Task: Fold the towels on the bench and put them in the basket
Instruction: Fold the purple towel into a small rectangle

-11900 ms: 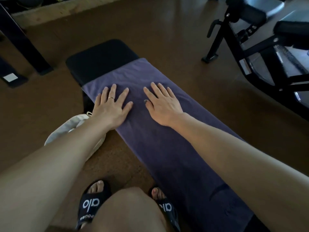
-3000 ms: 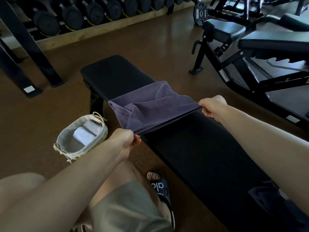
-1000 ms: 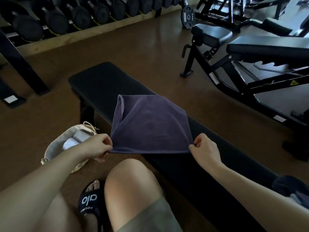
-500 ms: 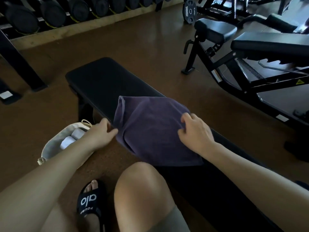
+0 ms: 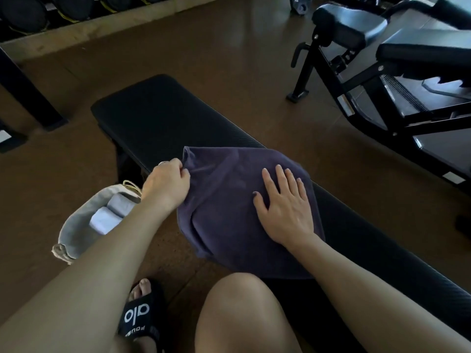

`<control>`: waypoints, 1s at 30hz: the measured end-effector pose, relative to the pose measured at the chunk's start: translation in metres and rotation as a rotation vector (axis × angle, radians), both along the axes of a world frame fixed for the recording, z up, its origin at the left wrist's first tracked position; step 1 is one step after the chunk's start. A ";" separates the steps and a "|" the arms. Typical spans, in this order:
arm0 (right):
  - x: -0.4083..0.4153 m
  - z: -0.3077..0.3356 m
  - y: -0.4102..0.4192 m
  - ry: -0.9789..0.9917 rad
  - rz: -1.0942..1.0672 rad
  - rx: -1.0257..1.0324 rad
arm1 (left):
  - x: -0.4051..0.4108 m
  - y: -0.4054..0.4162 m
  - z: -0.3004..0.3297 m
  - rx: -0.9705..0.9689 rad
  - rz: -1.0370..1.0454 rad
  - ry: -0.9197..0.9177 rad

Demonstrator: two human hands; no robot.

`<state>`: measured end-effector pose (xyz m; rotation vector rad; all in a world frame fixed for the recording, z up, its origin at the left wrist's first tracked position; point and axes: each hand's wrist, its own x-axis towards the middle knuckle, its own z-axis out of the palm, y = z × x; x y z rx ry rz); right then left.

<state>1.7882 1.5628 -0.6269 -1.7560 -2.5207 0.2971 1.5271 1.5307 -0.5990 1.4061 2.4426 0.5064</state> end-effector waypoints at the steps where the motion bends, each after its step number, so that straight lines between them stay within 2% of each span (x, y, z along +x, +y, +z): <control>1: 0.000 -0.001 0.000 -0.002 -0.001 0.003 | -0.006 0.000 -0.002 0.020 0.039 -0.043; 4: -0.001 -0.002 0.000 -0.010 -0.002 0.004 | -0.017 -0.004 -0.003 0.060 0.098 -0.133; 11: -0.002 -0.001 0.000 -0.010 0.006 -0.015 | -0.009 0.020 0.001 0.182 0.047 -0.184; 17: -0.001 0.000 0.000 -0.016 0.009 -0.003 | -0.016 0.042 -0.003 0.162 0.106 -0.122; 19: -0.001 0.000 0.000 -0.023 0.005 -0.007 | -0.020 0.047 0.000 0.181 0.194 -0.279; 22: -0.001 -0.001 0.000 -0.029 0.011 -0.011 | -0.029 0.053 0.002 0.252 0.314 -0.629; 27: -0.001 -0.003 0.001 -0.022 0.015 -0.020 | -0.035 0.051 0.003 0.269 0.303 -0.763; 30: -0.001 -0.003 0.001 -0.014 0.018 -0.038 | -0.032 0.051 0.002 0.300 0.300 -0.708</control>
